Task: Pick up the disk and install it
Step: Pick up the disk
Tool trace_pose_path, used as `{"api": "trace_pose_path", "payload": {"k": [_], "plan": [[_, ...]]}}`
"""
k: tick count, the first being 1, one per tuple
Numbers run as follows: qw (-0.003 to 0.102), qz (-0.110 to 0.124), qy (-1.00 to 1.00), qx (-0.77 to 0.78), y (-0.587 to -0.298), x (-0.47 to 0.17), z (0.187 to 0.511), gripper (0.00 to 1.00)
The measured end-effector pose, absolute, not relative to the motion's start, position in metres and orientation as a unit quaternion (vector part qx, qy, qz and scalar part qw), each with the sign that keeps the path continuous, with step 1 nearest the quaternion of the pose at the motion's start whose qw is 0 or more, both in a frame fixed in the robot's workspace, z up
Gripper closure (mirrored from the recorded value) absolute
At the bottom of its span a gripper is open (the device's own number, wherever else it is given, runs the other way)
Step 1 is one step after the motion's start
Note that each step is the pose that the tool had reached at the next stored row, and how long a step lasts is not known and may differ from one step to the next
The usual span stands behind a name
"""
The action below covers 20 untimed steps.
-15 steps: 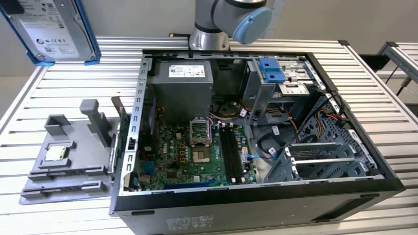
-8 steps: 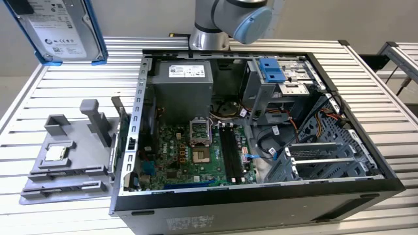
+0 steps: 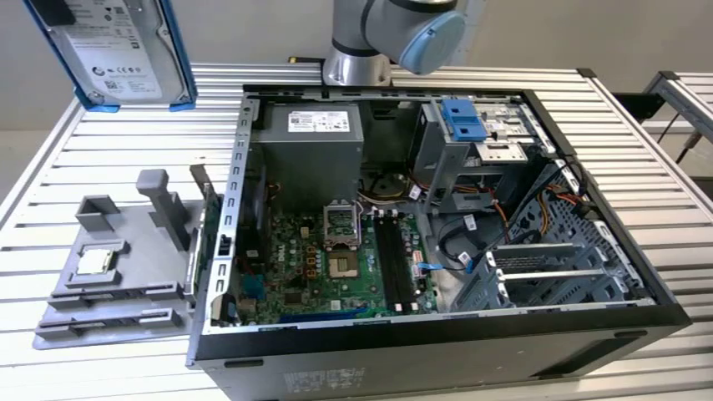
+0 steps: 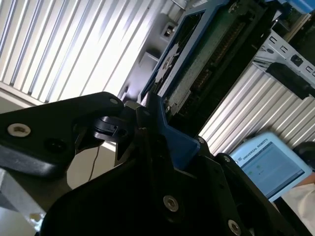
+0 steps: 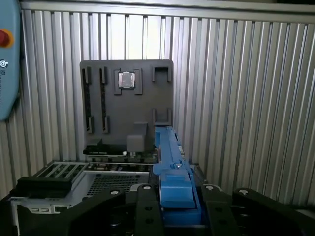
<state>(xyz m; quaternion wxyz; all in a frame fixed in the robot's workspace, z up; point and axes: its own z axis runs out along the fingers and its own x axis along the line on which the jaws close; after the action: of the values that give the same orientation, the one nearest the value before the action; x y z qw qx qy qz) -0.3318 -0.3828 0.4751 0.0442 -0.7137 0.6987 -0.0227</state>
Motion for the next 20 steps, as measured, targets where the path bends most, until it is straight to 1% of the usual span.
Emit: {"api": "trace_pose_path", "payload": {"k": [20], "plan": [[0.044,-0.023,0.699,-0.714,-0.383,-0.306,0.475,1.00]]}}
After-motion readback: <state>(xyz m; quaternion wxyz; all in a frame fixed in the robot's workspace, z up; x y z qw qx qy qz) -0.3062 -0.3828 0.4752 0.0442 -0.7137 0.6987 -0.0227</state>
